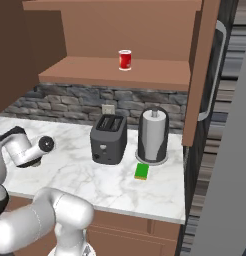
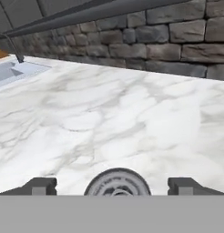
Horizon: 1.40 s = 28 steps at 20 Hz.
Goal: Restock the canned food cabinet by taking the new fresh canned food from the counter and placing it in the cabinet. Then, take the old canned food from the cabinet and place it on the counter.
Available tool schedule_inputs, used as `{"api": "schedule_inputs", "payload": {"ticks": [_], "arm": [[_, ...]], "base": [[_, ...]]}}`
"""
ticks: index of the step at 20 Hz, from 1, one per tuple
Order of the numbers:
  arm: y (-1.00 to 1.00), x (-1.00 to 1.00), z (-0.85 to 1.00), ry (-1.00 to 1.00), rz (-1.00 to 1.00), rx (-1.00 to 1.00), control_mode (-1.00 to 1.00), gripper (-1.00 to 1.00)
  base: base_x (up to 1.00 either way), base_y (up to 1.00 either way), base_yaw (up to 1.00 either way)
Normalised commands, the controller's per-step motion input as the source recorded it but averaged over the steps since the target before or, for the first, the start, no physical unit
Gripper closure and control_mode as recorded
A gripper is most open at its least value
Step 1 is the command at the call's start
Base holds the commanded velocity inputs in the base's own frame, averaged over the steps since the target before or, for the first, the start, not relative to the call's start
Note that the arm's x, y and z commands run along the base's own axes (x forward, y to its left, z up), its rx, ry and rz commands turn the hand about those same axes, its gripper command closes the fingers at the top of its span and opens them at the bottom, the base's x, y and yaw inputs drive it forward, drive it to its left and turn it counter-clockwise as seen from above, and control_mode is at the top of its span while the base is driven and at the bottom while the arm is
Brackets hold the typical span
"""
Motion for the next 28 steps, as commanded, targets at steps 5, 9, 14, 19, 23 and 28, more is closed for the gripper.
{"api": "schedule_inputs", "payload": {"ticks": [5, 9, 14, 19, 23, 28], "arm": [[-0.05, -0.74, 1.00, 0.05, 0.00, 0.00, -1.00, -1.00], [-0.44, -1.00, 0.94, 0.04, 0.00, 0.00, -1.00, -1.00], [-0.98, -1.00, 0.51, 0.00, 0.00, 0.00, -1.00, -1.00], [-1.00, -1.00, 0.62, 0.00, -0.01, 0.00, -1.00, -1.00], [-0.73, -1.00, 0.97, 0.07, -0.04, -0.03, -1.00, -1.00], [-0.28, -0.30, 0.21, -0.06, -0.02, 0.06, -1.00, -1.00]], "base": [[0.00, 0.00, 0.00], [0.00, 0.00, 0.00], [0.00, 0.00, 0.00], [0.00, 0.00, 0.00], [0.00, 0.00, 0.00], [0.00, 0.00, 0.00]]}}
